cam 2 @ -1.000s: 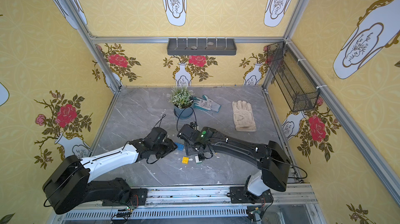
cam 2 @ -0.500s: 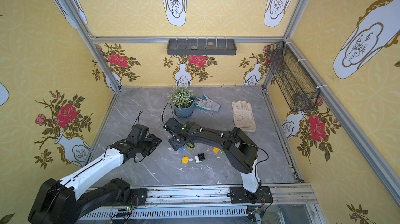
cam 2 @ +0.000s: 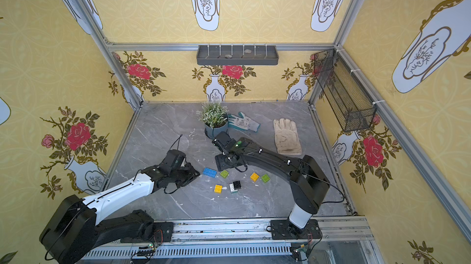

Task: Assemble the number 4 with lego
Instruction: Adjust the lego brick at the center of the board.

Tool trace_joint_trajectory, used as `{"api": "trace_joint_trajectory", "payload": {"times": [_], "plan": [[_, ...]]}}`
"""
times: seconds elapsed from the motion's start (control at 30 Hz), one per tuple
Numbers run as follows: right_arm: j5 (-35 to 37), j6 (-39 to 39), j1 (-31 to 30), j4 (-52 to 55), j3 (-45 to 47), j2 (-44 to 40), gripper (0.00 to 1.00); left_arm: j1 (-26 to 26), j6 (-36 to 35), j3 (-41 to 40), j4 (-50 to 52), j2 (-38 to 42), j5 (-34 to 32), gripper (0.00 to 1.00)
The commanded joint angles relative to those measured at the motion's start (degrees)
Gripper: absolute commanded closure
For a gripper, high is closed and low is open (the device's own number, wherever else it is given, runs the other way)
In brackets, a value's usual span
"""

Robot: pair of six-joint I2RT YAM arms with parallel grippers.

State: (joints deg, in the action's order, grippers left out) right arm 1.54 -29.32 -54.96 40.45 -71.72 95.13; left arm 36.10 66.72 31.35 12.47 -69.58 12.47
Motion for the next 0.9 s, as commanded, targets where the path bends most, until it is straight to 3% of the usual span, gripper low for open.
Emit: {"api": "trace_joint_trajectory", "payload": {"times": [0.0,0.1,0.2,0.27,0.4,0.63,0.73,0.87], "plan": [[-3.49,-7.69,2.46,-1.1,1.48,-0.97,0.54,4.92,1.3,1.84,-4.29,-2.65,0.52,1.0],[-5.96,-9.46,5.46,-2.82,3.29,-0.68,0.78,9.24,2.63,2.84,-5.7,-5.17,1.61,1.0],[-10.12,-10.31,7.68,-4.46,4.89,1.22,0.87,12.84,1.25,5.28,-7.02,-8.25,5.05,1.0],[-12.63,-10.7,9.0,-5.89,6.56,2.17,0.89,14.88,-0.9,6.58,-10.45,-10.62,10.32,1.0],[-15.99,-11.31,10.31,-8.68,9.92,1.5,0.89,19.48,-2.95,6.88,-12.57,-12.1,14.33,1.0],[-20.88,-12.42,11.07,-13.96,15.63,0.83,0.89,21.93,0.59,6.01,-20.84,-20.54,23.6,1.0],[-21.12,-13.11,11.06,-14.88,16.92,0.84,0.89,21.79,1.51,6.1,-22.13,-22.91,23.69,1.0],[-21.32,-13.65,11.01,-15.42,18.03,0.4,0.89,20.37,-1.06,8.56,-16.14,-23.67,20.37,1.0]]}}
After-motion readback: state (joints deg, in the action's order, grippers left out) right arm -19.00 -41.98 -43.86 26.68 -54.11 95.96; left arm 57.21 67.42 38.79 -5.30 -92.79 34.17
